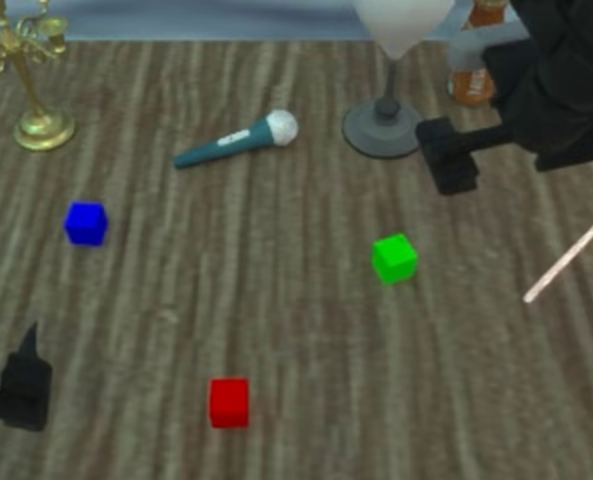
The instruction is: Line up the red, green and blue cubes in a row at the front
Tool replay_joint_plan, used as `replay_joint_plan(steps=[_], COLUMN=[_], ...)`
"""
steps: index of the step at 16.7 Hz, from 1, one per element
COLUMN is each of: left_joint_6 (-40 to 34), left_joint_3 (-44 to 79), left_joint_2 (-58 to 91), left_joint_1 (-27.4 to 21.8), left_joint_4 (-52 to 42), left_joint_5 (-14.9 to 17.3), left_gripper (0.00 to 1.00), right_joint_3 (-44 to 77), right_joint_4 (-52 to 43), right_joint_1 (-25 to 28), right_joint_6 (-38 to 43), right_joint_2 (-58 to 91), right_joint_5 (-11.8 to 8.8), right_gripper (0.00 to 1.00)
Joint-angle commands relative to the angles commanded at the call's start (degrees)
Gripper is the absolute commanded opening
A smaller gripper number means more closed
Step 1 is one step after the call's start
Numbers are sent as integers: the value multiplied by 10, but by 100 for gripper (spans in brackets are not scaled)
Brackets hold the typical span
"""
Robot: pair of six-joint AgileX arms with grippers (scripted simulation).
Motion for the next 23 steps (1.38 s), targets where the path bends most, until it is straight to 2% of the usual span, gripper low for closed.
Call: replay_joint_plan(steps=[5,9,17,23], left_joint_6=[-86,-126,-129,-129], left_joint_3=[-82,-103,-105,-105], left_joint_2=[-147,-205,-210,-210], left_joint_1=[54,74,75,75], left_joint_4=[110,163,167,167], left_joint_5=[4,7,7,7], left_gripper=[100,100,100,100], right_joint_3=[194,274,269,181], right_joint_4=[-112,-155,-147,-22], right_joint_1=[49,68,68,70], right_joint_6=[14,19,19,20], right_joint_2=[210,290,296,327], right_joint_5=[0,1,1,1], right_gripper=[100,100,100,100])
